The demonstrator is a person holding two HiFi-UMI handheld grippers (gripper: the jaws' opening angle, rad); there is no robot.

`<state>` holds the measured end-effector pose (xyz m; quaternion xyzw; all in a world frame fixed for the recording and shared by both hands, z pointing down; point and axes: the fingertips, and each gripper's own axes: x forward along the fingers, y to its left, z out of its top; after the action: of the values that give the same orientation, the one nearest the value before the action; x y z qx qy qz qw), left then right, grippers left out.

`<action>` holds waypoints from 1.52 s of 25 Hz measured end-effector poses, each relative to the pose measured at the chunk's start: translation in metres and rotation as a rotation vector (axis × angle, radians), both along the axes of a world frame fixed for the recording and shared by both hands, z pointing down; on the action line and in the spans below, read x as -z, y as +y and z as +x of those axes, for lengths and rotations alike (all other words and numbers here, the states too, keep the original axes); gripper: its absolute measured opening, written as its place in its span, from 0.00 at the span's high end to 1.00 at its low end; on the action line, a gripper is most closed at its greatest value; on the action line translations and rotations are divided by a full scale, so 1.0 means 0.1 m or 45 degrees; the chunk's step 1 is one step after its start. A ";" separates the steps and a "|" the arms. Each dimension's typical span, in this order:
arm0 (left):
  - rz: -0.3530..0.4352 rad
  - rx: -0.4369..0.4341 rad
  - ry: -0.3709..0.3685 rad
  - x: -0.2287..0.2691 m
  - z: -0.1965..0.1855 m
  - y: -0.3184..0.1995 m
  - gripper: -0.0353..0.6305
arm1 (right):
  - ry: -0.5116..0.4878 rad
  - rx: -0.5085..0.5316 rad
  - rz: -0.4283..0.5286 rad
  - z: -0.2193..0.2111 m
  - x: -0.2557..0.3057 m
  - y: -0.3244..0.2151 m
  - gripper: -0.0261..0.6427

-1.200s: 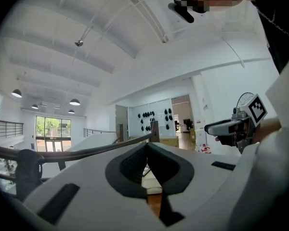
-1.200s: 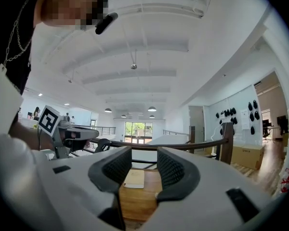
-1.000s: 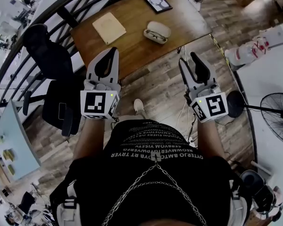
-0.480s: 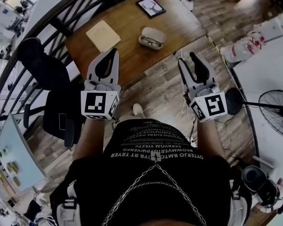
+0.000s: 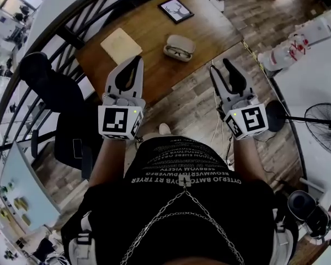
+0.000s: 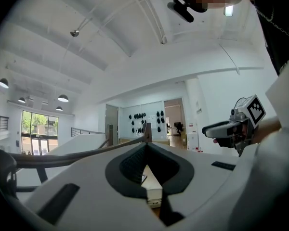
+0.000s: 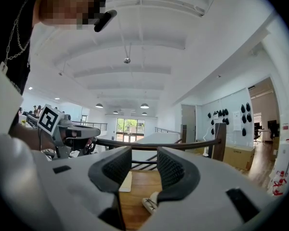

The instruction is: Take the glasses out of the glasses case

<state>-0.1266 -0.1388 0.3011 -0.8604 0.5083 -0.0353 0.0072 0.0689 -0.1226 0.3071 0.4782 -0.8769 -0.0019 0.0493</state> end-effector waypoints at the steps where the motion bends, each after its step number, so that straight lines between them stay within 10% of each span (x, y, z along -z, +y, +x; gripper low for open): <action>1: 0.000 0.000 0.002 0.00 -0.01 -0.02 0.91 | 0.001 0.002 0.000 -0.02 0.00 -0.02 0.73; 38: -0.085 -0.020 0.014 -0.24 0.02 0.04 0.91 | 0.023 -0.010 -0.030 0.08 -0.07 0.03 0.73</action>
<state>-0.1242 -0.1351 0.3249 -0.8643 0.5002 -0.0474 -0.0240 0.0771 -0.1192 0.3141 0.4810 -0.8745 0.0045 0.0630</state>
